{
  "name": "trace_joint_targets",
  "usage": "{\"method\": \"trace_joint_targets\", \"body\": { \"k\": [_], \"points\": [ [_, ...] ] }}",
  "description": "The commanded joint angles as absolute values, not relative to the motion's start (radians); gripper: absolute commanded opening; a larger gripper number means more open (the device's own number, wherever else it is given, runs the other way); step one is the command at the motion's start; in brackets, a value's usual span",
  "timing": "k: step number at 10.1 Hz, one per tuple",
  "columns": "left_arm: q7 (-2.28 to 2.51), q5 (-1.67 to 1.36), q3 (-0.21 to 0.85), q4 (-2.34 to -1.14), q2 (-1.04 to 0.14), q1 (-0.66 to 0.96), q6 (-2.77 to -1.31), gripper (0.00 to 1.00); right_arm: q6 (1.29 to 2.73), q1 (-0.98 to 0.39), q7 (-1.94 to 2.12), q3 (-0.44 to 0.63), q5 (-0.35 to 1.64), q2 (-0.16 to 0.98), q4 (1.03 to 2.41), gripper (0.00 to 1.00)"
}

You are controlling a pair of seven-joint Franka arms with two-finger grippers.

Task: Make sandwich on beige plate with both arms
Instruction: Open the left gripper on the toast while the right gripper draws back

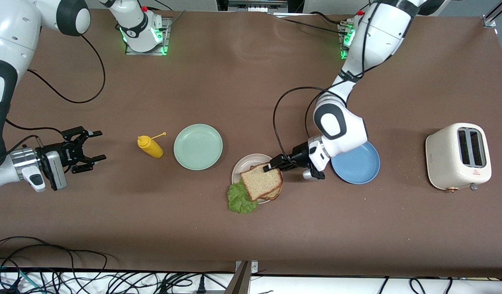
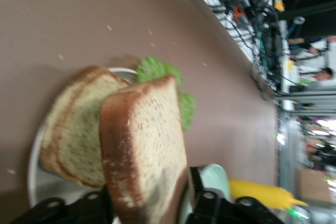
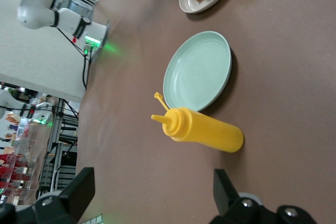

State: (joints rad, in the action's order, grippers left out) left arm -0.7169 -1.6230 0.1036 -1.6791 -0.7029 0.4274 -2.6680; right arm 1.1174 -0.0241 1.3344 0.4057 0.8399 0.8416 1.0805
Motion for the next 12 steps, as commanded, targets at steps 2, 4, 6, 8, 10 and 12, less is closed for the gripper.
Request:
{"method": "trace_joint_targets", "body": {
  "k": [2, 4, 6, 8, 10, 12],
  "points": [
    [-0.749, -1.606, 0.095, -1.703, -0.675, 0.492, -2.893, 1.00, 1.302, -0.058, 1.114, 0.343, 0.579, 0.672, 1.182, 1.00],
    [-0.747, -1.606, 0.095, -1.726, -0.663, 0.500, -2.933, 1.00, 1.524, -0.058, 0.984, 0.264, 0.473, 0.533, 1.410, 1.00],
    [-0.742, -1.606, 0.094, -1.765, -0.632, 0.485, -2.939, 1.00, 1.699, -0.057, 0.863, 0.195, 0.322, 0.378, 1.599, 1.00],
    [-0.744, -1.606, 0.080, -1.840, -0.588, 0.462, -2.942, 1.00, 1.674, -0.057, 0.636, 0.151, 0.171, 0.303, 1.603, 1.00],
    [-0.746, -1.605, 0.045, -1.912, -0.539, 0.459, -2.945, 1.00, 1.626, -0.057, 0.450, 0.098, 0.053, 0.215, 1.609, 1.00],
    [-0.746, -1.600, 0.002, -1.959, -0.511, 0.457, -2.947, 1.00, 1.516, -0.054, 0.257, 0.065, -0.023, 0.177, 1.601, 1.00]
  ]
}}
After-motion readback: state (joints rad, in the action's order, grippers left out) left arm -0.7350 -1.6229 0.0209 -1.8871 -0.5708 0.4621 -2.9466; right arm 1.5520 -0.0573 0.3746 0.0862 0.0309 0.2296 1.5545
